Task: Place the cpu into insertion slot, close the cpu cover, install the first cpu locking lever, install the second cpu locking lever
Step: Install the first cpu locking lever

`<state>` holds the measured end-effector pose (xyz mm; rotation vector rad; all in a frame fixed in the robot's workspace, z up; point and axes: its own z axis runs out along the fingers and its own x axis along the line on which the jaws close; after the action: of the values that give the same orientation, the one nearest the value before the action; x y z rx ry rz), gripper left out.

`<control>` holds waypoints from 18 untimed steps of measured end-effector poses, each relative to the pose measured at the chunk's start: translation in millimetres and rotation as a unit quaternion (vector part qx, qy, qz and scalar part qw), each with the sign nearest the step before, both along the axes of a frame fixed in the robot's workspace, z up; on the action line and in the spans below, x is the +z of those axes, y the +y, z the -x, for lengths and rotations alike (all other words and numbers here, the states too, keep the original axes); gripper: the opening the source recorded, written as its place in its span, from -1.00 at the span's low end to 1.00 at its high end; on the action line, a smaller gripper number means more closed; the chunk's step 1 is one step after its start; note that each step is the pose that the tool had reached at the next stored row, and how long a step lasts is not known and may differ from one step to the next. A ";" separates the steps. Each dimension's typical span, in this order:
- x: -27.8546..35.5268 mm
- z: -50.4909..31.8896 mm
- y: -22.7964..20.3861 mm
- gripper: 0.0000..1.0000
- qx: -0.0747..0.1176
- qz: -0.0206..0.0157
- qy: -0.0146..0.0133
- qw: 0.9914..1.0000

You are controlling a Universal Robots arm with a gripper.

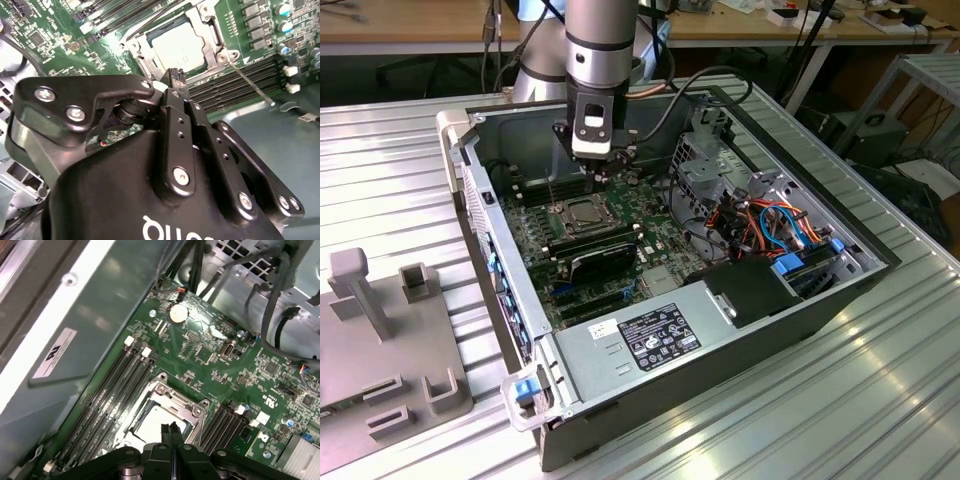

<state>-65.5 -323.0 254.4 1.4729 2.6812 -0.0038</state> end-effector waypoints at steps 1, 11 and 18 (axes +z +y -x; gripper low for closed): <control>0.0 1.8 0.0 -0.79 0.002 0.000 0.000 1.000; -0.8 21.1 0.1 -0.79 0.018 -0.002 0.001 1.000; -1.1 32.1 0.1 -0.79 0.032 -0.002 0.002 0.999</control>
<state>-97.6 -322.9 253.3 1.3886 2.7322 0.0028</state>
